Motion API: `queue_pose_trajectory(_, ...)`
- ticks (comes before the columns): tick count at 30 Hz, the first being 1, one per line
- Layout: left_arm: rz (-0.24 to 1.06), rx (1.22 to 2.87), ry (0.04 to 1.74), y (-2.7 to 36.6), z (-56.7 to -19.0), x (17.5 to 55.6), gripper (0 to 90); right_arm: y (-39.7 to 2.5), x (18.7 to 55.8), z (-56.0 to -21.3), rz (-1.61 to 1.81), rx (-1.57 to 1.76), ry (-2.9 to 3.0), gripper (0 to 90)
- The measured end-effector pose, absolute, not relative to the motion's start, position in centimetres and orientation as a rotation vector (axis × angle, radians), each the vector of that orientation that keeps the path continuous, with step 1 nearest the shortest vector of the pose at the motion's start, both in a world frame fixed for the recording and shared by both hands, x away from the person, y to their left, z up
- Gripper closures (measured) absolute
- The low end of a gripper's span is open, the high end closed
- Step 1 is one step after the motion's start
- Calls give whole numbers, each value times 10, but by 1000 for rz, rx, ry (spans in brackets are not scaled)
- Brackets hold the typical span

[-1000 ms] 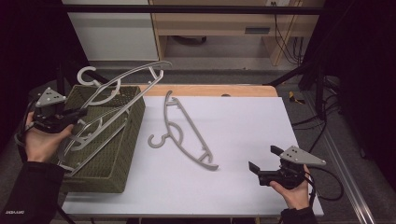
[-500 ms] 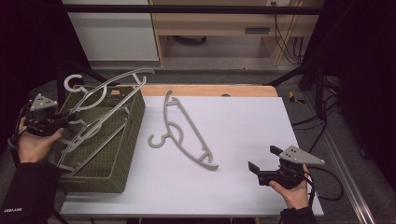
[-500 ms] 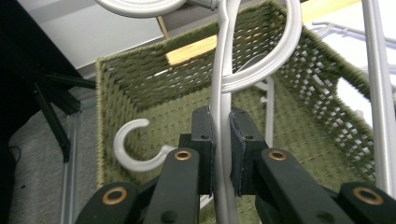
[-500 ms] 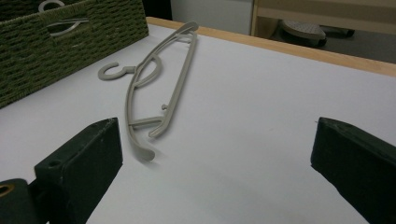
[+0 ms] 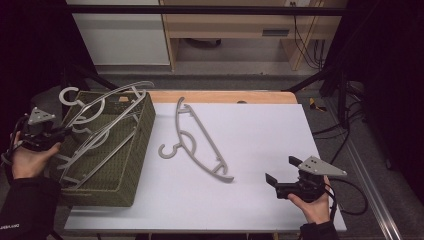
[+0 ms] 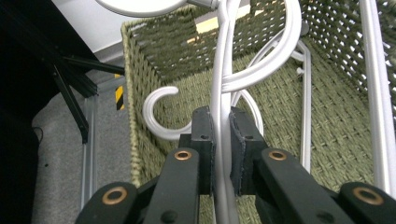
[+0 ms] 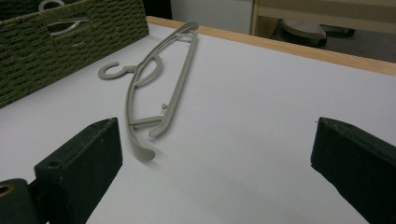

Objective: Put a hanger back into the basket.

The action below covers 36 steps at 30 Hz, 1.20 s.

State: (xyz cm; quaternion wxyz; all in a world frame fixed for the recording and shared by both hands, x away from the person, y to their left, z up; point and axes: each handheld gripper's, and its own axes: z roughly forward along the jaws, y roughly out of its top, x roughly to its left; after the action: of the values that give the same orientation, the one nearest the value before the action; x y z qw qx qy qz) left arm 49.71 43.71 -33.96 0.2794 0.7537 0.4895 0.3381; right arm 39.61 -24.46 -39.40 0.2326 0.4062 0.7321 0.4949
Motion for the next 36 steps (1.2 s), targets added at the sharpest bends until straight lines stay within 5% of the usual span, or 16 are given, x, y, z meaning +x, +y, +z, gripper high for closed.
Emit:
queue_pose_trajectory(26, 959, 2105, 1364, 458, -358, 487, 816, -244, 396, -395, 1356, 1117, 2015, 24)
queue_pose_trajectory(36, 885, 2164, 1375, 445, -377, 495, 815, -243, 397, -396, 1350, 1115, 2021, 24)
